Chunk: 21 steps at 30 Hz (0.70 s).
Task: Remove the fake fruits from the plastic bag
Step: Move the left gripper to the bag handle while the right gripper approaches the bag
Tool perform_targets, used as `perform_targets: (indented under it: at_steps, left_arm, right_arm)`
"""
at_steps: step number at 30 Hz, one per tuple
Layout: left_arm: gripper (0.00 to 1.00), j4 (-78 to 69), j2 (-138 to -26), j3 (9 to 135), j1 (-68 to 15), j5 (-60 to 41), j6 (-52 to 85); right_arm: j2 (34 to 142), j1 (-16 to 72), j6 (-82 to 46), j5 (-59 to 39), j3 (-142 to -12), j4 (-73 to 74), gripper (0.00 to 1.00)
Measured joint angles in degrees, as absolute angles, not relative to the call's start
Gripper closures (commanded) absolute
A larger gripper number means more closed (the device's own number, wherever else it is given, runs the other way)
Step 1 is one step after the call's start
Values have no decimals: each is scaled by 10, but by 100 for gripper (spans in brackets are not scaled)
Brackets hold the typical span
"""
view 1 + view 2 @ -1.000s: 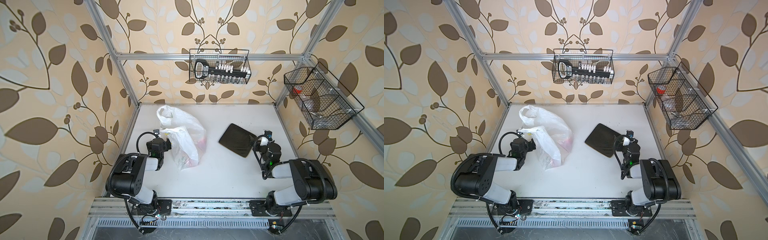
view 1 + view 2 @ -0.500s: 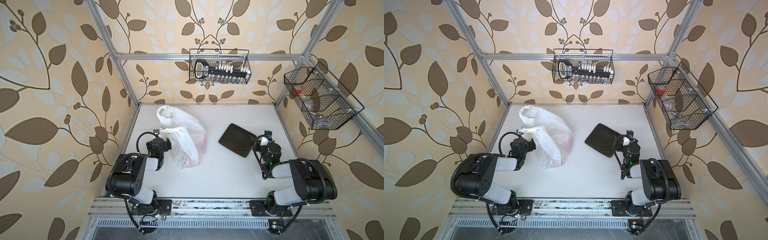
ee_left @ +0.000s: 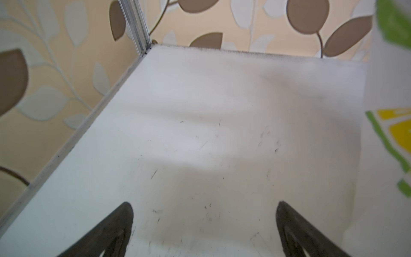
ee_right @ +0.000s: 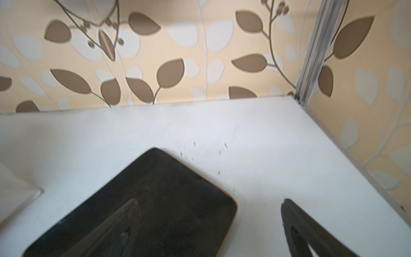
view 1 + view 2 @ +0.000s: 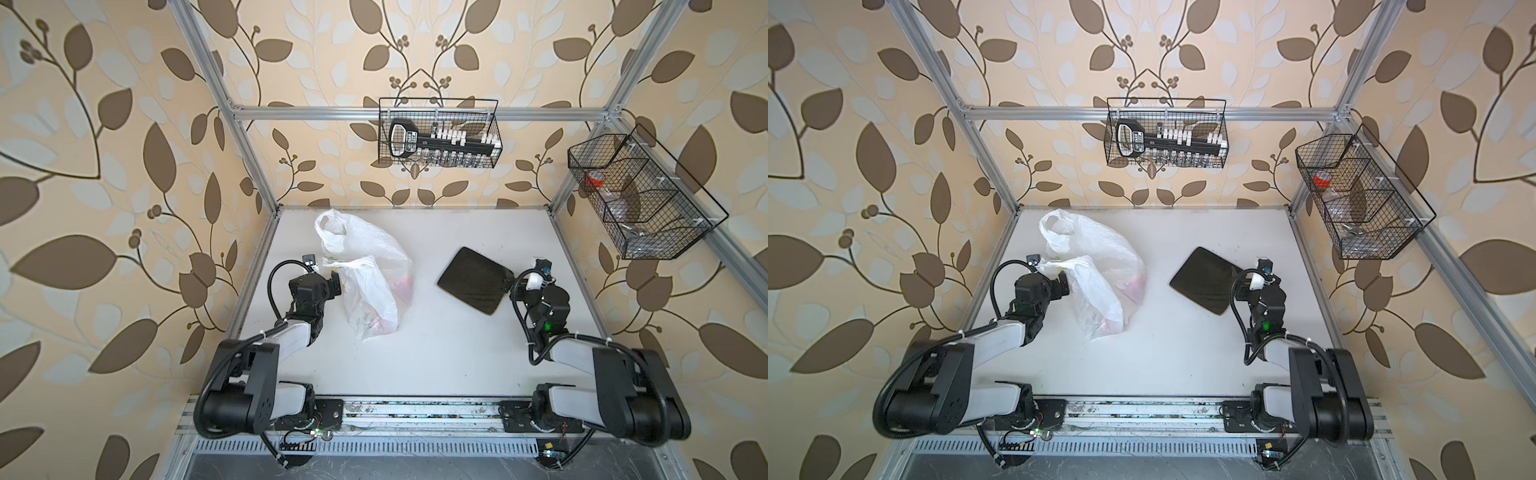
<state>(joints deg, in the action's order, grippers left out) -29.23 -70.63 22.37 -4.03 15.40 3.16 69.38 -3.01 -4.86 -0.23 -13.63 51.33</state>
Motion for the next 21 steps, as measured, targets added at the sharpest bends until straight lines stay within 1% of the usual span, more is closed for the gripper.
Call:
perform_targets:
  at_steps: [5,10,13,16,21]
  left_arm:
    - [1,-168,-579,246,-40,173,56]
    - [1,8,-482,296,-40,209,131]
    - [1,127,-447,357,-40,214,191]
    - [1,236,-425,438,-40,204,242]
    - [1,399,-415,581,-40,168,299]
  right_arm:
    - [540,-30,-79,-15,-158,357,1]
    - [442,-28,-127,-37,-180,215,2]
    - [422,-17,-157,-52,-200,143,3]
    - [422,8,-181,-67,-230,92,10]
    - [461,74,-200,-89,-293,43,12]
